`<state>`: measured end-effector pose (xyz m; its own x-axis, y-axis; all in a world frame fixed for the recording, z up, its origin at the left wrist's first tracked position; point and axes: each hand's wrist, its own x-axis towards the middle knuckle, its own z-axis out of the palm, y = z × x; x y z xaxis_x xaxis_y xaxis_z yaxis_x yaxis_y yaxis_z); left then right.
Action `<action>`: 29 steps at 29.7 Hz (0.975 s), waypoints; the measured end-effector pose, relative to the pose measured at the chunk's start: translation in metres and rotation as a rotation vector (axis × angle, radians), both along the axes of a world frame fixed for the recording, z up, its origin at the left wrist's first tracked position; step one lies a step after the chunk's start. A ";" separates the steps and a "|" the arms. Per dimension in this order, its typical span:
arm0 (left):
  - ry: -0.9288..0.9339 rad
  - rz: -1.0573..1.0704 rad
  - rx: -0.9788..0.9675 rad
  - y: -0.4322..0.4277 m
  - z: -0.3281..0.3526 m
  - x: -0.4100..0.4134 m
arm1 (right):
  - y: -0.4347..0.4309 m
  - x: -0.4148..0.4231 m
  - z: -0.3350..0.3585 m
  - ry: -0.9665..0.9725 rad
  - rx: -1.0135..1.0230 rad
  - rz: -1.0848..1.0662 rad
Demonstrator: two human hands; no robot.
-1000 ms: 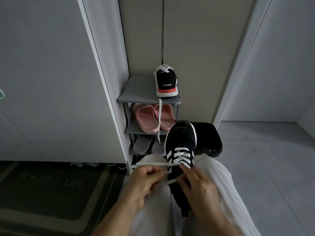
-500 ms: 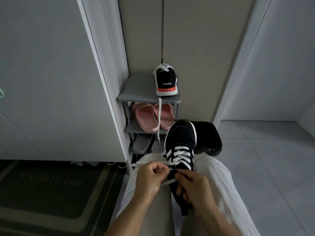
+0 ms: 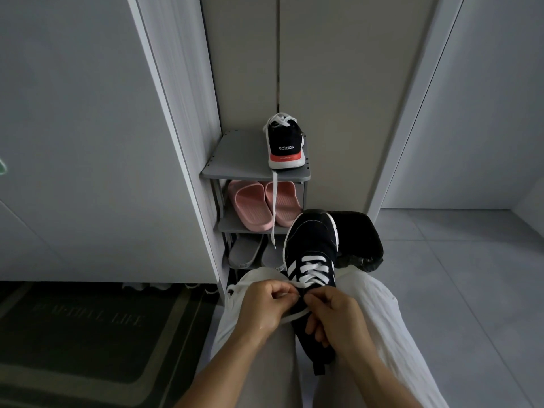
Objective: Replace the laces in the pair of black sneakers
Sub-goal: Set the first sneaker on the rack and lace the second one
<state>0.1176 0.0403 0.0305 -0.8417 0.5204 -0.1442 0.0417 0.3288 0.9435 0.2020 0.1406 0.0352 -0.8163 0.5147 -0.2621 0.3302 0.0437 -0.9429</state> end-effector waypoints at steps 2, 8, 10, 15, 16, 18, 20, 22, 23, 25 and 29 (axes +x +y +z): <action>0.023 0.002 -0.008 -0.001 -0.002 0.002 | 0.000 0.002 0.000 0.010 -0.014 -0.010; 0.144 -0.003 -0.014 -0.009 -0.008 0.002 | 0.007 0.009 0.001 0.094 0.071 -0.115; 0.263 -0.019 -0.087 -0.018 -0.009 0.000 | 0.029 0.020 0.008 0.150 0.121 -0.254; 0.442 0.134 -0.149 -0.044 -0.012 -0.015 | 0.134 0.066 0.001 0.147 0.034 -0.876; 0.470 0.176 -0.159 -0.047 -0.013 -0.020 | 0.144 0.070 -0.004 0.066 0.106 -0.899; 0.594 0.200 -0.222 -0.046 -0.018 -0.031 | 0.142 0.065 -0.012 -0.067 0.302 -0.805; 0.652 0.096 -0.276 -0.041 -0.021 -0.041 | 0.118 0.050 -0.017 -0.070 0.506 -0.629; 0.577 -0.062 -0.319 -0.034 -0.019 -0.046 | 0.086 0.032 -0.013 0.063 0.666 -0.364; 0.530 -0.124 -0.337 -0.030 -0.018 -0.047 | 0.071 0.024 -0.008 0.079 0.712 -0.196; 0.504 -0.189 -0.359 -0.024 -0.015 -0.050 | 0.051 0.013 -0.004 -0.044 0.790 0.102; 0.413 -0.201 -0.338 -0.024 -0.005 -0.052 | 0.059 0.014 -0.008 -0.071 0.689 0.115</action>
<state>0.0658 0.0162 0.0255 -0.7529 0.6580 -0.0099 0.4778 0.5570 0.6793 0.2162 0.1993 0.0271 -0.8685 0.4943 0.0377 0.3477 0.6615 -0.6644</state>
